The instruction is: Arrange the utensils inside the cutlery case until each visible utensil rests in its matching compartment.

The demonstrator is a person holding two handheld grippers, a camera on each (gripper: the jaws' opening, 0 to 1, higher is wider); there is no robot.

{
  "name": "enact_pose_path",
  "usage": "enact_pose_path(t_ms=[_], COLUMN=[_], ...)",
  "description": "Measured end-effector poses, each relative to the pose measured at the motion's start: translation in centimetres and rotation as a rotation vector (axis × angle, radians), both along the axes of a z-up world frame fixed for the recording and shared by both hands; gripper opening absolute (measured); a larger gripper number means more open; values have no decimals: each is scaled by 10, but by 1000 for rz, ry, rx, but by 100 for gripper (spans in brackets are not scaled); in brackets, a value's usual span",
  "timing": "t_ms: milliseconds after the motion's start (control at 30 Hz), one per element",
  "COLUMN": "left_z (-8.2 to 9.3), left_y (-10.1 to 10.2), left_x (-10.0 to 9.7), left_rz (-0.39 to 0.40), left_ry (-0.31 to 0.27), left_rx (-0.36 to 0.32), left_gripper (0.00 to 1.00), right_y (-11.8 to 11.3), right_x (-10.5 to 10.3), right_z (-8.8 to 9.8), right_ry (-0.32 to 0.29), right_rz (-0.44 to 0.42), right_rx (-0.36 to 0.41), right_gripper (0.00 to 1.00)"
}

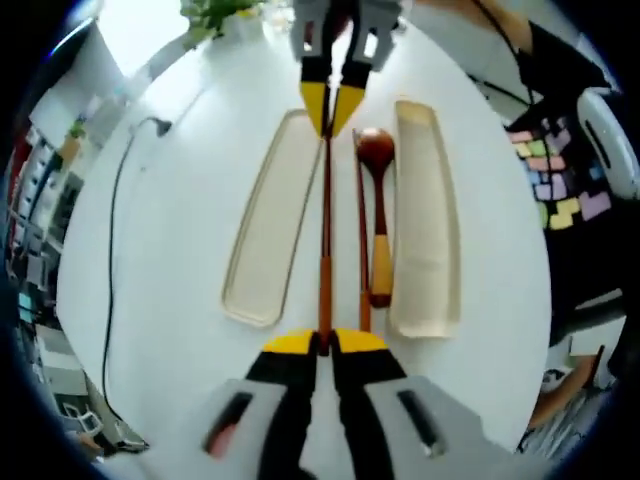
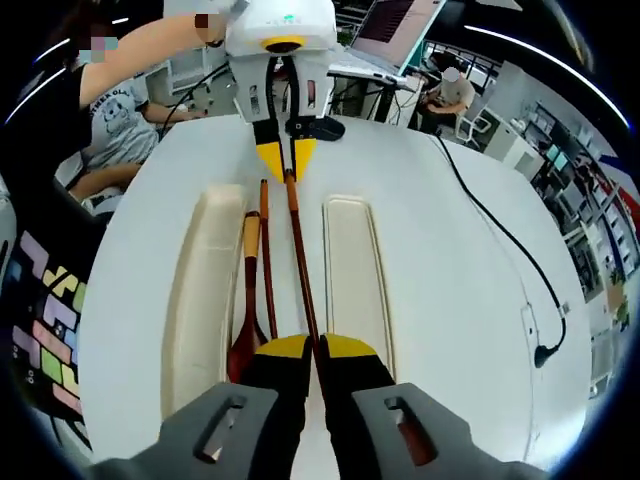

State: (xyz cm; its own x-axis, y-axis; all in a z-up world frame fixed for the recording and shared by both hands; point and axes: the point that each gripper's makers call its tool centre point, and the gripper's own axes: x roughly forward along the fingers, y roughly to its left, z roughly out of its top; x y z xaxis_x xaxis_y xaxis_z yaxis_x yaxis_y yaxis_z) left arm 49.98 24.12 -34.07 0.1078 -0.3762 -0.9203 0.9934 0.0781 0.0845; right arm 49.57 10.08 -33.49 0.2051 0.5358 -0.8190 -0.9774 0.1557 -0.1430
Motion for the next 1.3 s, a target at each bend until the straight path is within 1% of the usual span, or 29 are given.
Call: enact_pose_path(t_ms=[67, 100, 133, 167, 233, 300, 333, 400, 500, 567, 633, 800, 900, 1033, 1100, 1167, 1300], left_z=[5, 7, 9, 12, 14, 14, 13, 12, 8, 4, 0, -3, -2, 3, 0, -3, -8], left_y=[-3, -6, -10, -13, -15, -17, -18, -19, -21, -22, -21, -17, -16, -11, -10, -9, -8], left_x=[-9, -16, -26, -35, -46, -52, -56, -60, -66, -69, -71, -78, -79, -81, -78, -79, -82], left_rz=[-19, -35, -61, -97, -125, -128, -143, -156, -166, -173, -177, -180, -172, -171, -164, -158, -157], left_ry=[11, 23, 54, 67, 77, 85, 86, 97, 110, 123, 134, 182, 195, 214, 207, 226, 242], left_rx=[-12, -19, -33, -44, -47, -47, -39, -25, -21, -18, -12, 11, 15, 17, 19, 24, 33], left_gripper=[6, 6, 6, 6, 6, 6, 6, 6, 6, 6, 6, 6, 6, 6, 6, 6, 6], right_y=[-3, -5, -7, -10, -13, -14, -15, -15, -18, -19, -19, -14, -13, -9, -8, -7, -5], right_x=[-9, -16, -27, -34, -45, -56, -60, -66, -69, -73, -75, -79, -80, -82, -82, -83, -84], right_z=[5, 8, 7, 7, 8, 8, 9, 9, 3, -2, -7, -16, -18, -19, -19, -19, -22], right_ry=[-9, -2, 41, 59, 65, 92, 101, 110, 122, 158, 175, 210, 220, 254, 253, 267, 284], right_rz=[12, 12, 1, -8, -10, -13, -17, -16, -10, -21, -23, -28, -34, -52, -53, -55, -60], right_rx=[6, 13, 13, 10, 10, 11, 14, 18, 8, 12, 19, 25, 20, 34, 40, 44, 42], right_gripper=[2, 2, 2, 2, 2, 2, 2, 2, 2, 2, 2, 2, 2, 3, 3, 3, 3])
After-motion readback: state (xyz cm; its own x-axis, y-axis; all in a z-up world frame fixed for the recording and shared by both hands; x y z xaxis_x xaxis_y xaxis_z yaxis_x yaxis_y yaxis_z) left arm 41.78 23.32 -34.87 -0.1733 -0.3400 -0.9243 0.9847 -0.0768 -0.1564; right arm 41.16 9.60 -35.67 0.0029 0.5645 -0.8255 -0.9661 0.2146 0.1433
